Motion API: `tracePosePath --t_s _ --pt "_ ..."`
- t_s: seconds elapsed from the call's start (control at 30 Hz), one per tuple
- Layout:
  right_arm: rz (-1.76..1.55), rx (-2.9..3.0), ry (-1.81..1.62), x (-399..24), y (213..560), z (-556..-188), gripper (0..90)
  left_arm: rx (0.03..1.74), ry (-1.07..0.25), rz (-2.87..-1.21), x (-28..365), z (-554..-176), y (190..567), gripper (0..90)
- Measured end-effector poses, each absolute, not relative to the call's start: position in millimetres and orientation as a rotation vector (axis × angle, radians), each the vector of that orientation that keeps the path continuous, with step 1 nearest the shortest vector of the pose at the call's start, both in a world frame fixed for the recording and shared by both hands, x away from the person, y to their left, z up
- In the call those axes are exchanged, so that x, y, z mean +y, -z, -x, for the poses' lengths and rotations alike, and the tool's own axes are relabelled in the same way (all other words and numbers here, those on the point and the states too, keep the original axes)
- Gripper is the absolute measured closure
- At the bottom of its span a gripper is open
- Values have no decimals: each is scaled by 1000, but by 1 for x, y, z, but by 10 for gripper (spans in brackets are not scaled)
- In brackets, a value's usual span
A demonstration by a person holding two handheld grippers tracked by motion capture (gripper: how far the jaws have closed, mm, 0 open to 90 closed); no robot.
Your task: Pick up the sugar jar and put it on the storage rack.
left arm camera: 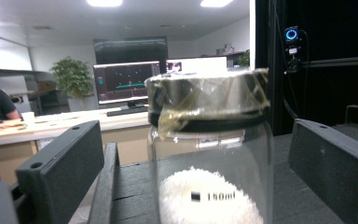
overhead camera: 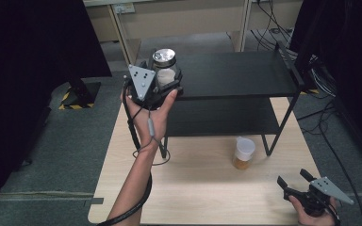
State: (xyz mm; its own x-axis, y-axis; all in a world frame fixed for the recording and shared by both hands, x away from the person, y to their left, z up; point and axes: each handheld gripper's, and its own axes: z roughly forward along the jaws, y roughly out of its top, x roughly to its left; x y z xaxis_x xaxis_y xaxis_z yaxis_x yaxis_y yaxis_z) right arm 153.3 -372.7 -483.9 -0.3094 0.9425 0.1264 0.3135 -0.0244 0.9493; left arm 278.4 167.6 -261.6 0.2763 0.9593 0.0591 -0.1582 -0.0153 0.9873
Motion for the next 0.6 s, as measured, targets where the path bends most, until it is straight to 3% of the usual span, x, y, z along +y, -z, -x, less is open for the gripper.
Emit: tracePosePath --t_s 0.6 --pt "-1323 1661 -1351 -373 484 -153 48 842 -1104 -1236 171 -249 298 24"
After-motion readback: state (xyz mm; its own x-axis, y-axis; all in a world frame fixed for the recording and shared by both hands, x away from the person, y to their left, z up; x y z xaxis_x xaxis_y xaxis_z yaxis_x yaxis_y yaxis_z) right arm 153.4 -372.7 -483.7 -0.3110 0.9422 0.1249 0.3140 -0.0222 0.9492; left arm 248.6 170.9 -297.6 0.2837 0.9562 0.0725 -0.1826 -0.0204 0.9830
